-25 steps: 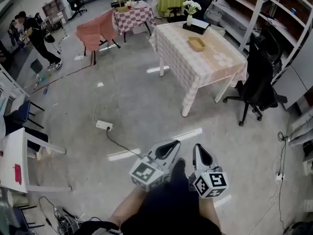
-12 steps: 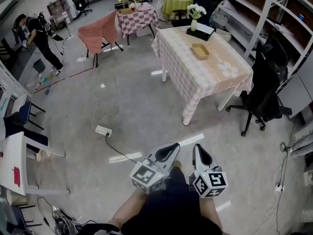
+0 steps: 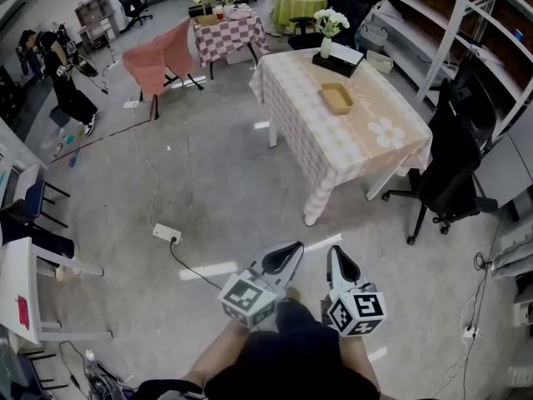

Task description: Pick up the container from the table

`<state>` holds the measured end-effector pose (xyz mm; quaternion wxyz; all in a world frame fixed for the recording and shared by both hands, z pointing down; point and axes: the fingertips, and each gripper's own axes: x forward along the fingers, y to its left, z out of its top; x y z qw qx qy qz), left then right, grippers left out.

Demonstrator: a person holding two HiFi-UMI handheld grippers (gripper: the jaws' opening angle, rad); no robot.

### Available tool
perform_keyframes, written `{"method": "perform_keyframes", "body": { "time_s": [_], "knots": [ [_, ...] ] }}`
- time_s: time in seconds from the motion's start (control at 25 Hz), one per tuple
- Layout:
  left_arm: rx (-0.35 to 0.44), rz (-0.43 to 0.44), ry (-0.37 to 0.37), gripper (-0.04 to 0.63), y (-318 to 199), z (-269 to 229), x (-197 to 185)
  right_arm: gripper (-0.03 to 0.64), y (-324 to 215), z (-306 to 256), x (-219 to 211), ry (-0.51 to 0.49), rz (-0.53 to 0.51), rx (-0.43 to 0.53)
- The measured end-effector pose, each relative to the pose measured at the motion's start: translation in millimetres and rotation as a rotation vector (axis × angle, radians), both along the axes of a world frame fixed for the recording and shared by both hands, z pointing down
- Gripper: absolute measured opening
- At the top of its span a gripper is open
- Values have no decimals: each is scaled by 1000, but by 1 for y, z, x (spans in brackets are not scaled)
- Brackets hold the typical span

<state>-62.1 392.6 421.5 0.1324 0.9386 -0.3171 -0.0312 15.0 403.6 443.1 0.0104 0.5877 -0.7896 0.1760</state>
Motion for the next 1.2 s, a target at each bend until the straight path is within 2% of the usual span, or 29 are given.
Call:
{"method": "perform_keyframes", "body": {
  "time_s": [0.68, 1.2],
  "knots": [
    [-20, -50, -38, 12, -78, 17, 34, 5, -82, 15, 43, -25, -20, -18],
    [-29, -71, -30, 12, -106, 21, 49, 5, -112, 23, 55, -47, -45, -26]
  ]
}}
